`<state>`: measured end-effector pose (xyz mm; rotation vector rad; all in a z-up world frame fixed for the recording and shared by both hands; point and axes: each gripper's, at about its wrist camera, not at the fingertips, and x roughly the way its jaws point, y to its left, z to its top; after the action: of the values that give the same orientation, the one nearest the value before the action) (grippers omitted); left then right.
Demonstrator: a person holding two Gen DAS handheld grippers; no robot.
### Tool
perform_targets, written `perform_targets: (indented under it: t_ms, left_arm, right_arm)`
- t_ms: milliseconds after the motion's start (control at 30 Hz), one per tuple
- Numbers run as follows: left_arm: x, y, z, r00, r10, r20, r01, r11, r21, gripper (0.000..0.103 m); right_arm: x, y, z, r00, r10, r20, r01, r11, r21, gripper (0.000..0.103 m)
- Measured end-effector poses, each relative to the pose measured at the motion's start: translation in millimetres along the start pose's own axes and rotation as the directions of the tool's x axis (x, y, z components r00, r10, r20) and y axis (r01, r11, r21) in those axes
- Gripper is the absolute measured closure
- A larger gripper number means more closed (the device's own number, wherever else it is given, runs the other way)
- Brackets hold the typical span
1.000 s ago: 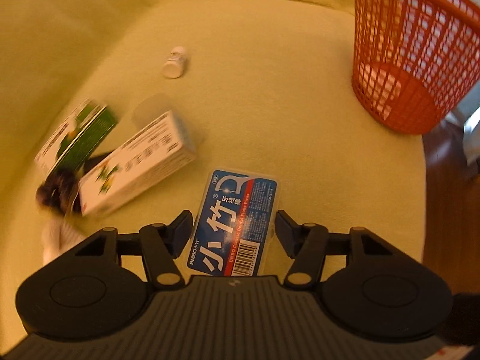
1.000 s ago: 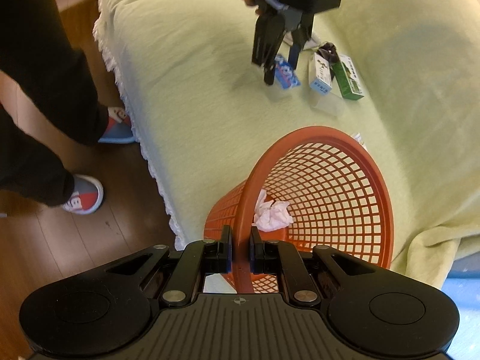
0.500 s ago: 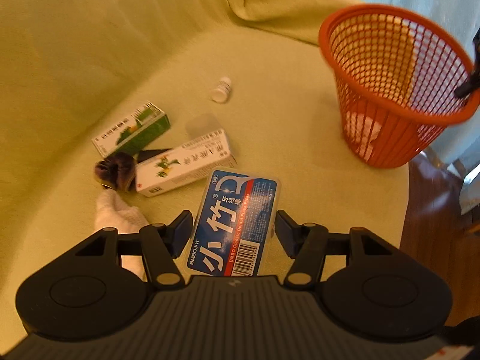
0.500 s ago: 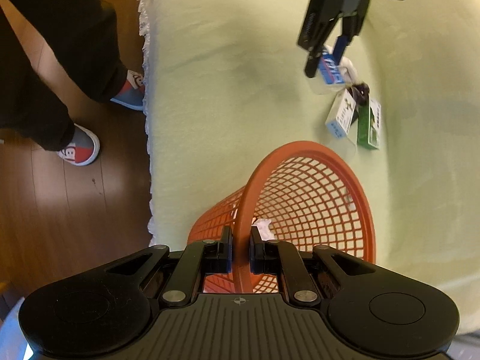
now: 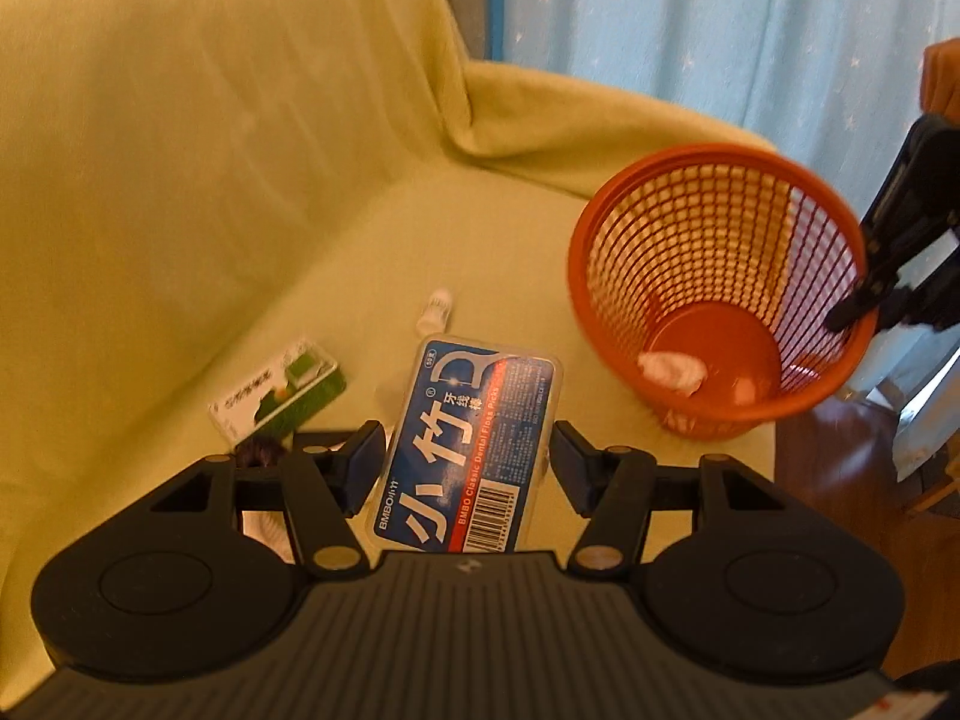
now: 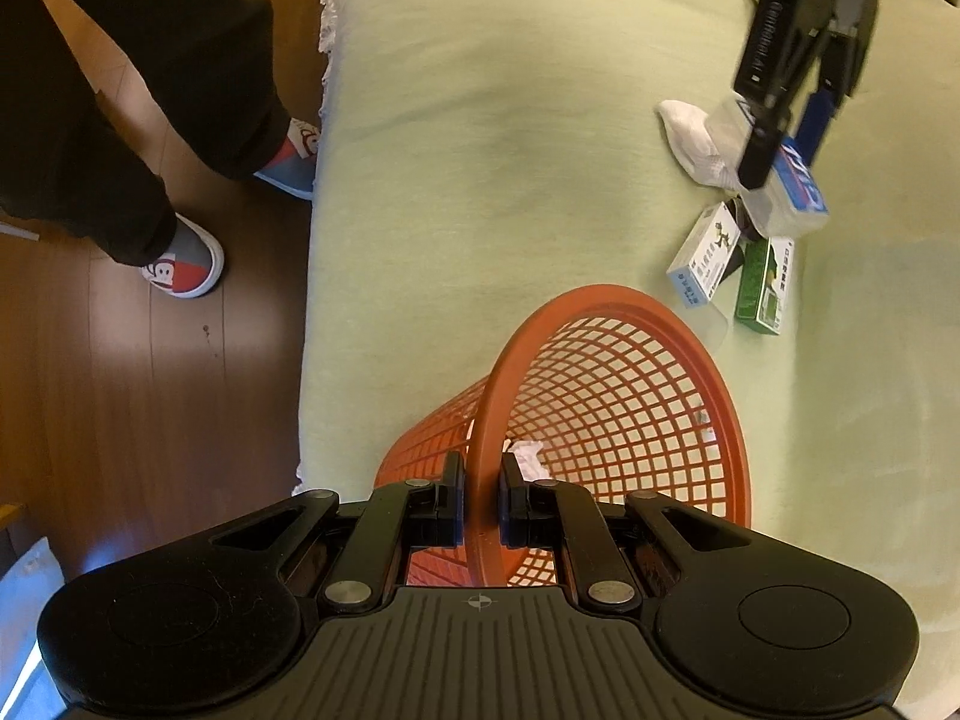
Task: Organize objects
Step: 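Carry the blue box into the wastebasket and open the left gripper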
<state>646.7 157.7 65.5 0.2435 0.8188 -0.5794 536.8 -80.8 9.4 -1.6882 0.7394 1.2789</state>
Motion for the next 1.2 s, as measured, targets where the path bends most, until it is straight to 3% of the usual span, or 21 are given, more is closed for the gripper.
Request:
perform_targets:
  t_ms: [500,1200]
  left_arm:
    - [14,-27,27,0.99,-0.124,0.062,0.118,0.989,0.088,0.048]
    - [28,-52,38,0.975,-0.199,0.096,0.189,0.976,0.103,0.047]
  right_arm:
    - [1,0,3,1.0,0.0,0.004,0.0,1.0,-0.004,0.096]
    - [0,2,3,1.0,-0.002,0.006,0.002,1.0,-0.001,0.096]
